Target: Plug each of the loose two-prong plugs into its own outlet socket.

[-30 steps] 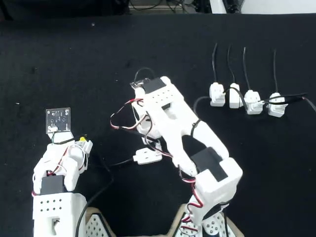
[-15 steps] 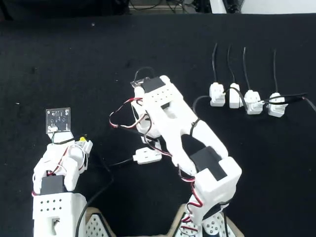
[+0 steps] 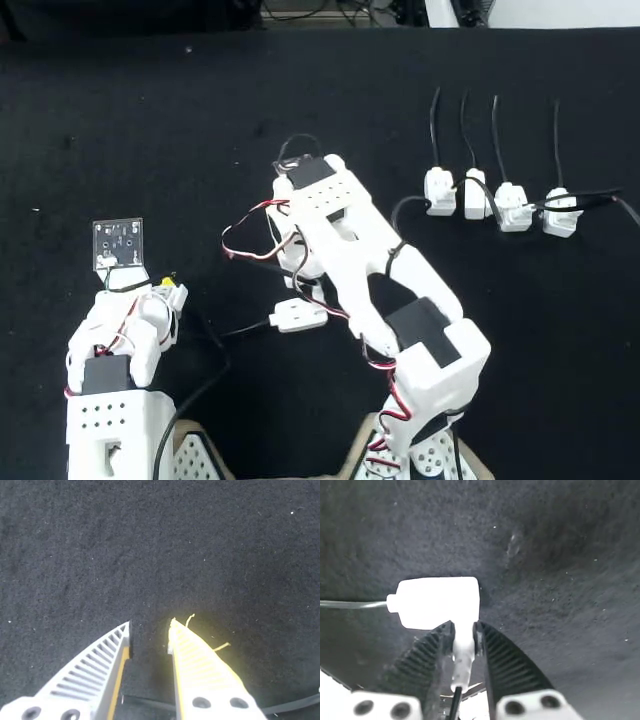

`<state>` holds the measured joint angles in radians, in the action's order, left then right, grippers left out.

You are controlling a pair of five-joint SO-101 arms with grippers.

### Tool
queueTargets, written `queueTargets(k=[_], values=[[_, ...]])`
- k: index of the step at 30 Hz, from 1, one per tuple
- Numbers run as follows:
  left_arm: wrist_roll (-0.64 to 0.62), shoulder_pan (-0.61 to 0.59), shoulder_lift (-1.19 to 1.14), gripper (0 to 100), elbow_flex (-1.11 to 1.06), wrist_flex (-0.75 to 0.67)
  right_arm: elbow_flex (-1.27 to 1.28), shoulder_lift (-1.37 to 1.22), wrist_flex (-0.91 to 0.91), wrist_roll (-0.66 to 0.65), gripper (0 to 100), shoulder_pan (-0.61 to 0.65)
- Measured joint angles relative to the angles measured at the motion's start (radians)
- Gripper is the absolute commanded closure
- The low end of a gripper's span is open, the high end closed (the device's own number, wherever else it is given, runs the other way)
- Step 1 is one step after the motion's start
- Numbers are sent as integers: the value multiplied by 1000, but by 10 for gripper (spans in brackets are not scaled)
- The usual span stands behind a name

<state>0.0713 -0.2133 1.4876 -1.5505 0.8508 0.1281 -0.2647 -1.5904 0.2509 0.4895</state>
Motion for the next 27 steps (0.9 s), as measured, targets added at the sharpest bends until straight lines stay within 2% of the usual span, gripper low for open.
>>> queueTargets(k=[19,27], values=[[0,0,0,870,0,0,66,0,80,38,988,44],[0,0,0,870,0,0,180,21,204,-14,988,37]])
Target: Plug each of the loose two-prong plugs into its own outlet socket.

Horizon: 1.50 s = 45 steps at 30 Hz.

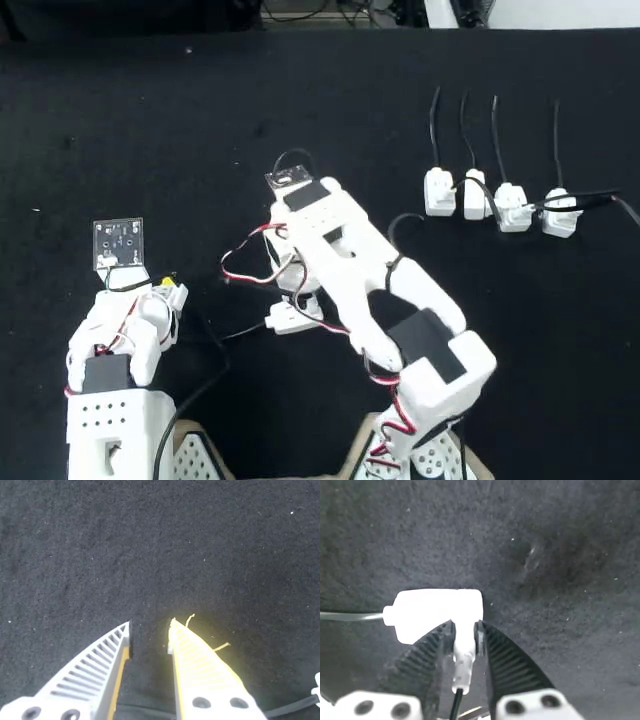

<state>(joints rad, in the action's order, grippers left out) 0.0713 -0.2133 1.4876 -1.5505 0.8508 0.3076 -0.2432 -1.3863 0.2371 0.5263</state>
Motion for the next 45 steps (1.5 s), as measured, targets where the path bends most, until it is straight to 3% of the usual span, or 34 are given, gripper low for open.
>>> queueTargets(k=[8,13,18,21,24,32,40,45], values=[[0,0,0,870,0,0,63,81,34,-123,956,-5],[0,-2,0,870,0,0,72,166,21,-242,756,54],[0,-6,0,870,0,0,72,241,11,-269,577,114],[0,-31,0,870,0,0,71,270,8,-282,581,114],[0,-97,0,870,0,-6,63,302,8,-387,619,114],[-84,-299,0,870,0,-6,63,445,6,-908,652,118],[-95,-313,0,870,0,-21,63,764,-74,-933,652,110],[-100,-315,0,870,0,-34,140,931,-269,-1166,655,112]])
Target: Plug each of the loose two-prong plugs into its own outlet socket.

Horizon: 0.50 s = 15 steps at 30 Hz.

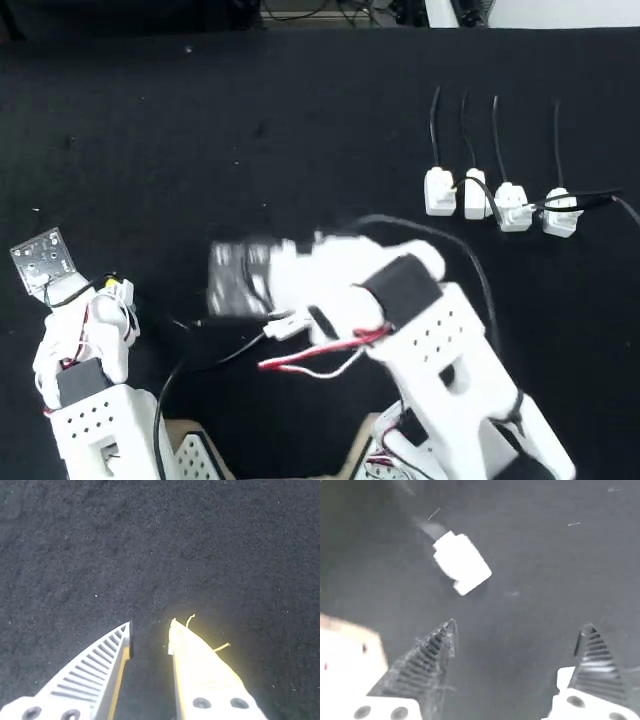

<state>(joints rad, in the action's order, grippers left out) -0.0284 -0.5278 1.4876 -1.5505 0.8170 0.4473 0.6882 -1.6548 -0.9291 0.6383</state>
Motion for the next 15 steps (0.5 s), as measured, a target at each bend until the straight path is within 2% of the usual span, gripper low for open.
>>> queueTargets(k=[3,7,10,15], values=[[0,0,0,870,0,0,98,51,-71,-170,688,2],[0,0,0,870,0,0,276,55,-75,-272,694,52],[0,0,0,870,0,0,370,3,-57,-288,694,120],[0,-26,0,870,0,0,390,-150,97,-230,694,170]])
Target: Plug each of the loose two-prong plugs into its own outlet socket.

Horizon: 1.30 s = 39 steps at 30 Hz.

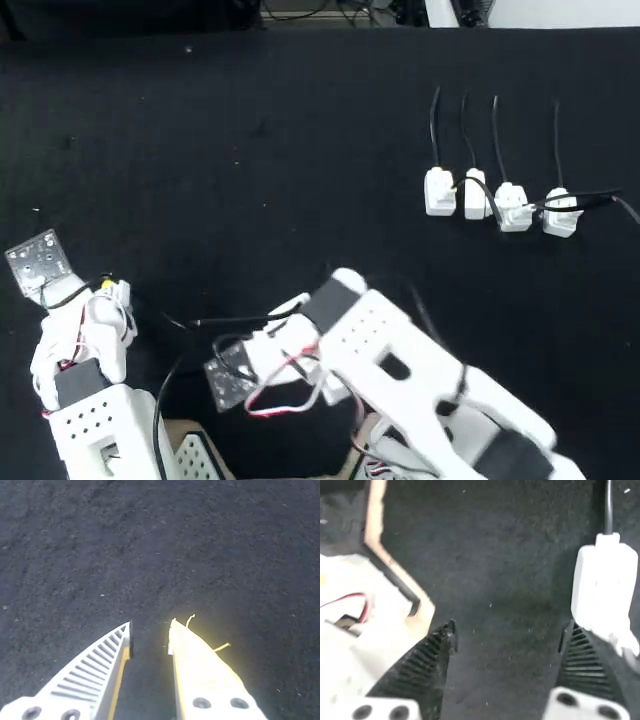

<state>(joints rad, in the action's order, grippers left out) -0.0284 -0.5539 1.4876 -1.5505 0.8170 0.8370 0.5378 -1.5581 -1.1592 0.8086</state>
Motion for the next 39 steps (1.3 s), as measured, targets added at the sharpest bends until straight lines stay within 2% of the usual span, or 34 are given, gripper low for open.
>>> queueTargets(k=[7,15,25,28,30,32,35,36,39], values=[[-2,-29,0,870,0,-2,-138,-238,49,12,665,14],[-2,-29,0,870,0,-28,-215,-253,35,12,662,49],[-2,-141,0,870,0,-28,-184,-390,299,124,666,49],[-2,-150,0,870,0,-28,-170,-479,396,126,670,-6],[-2,-147,0,870,0,-28,-170,-545,460,126,717,-72],[-2,-147,0,870,0,-28,-172,-605,499,126,809,-138],[-2,-147,0,870,0,-28,-198,-629,509,129,968,-173],[-2,-147,0,870,0,-28,-199,-629,509,129,993,-181],[-2,-146,3,870,0,-28,-201,-612,508,130,984,-203]])
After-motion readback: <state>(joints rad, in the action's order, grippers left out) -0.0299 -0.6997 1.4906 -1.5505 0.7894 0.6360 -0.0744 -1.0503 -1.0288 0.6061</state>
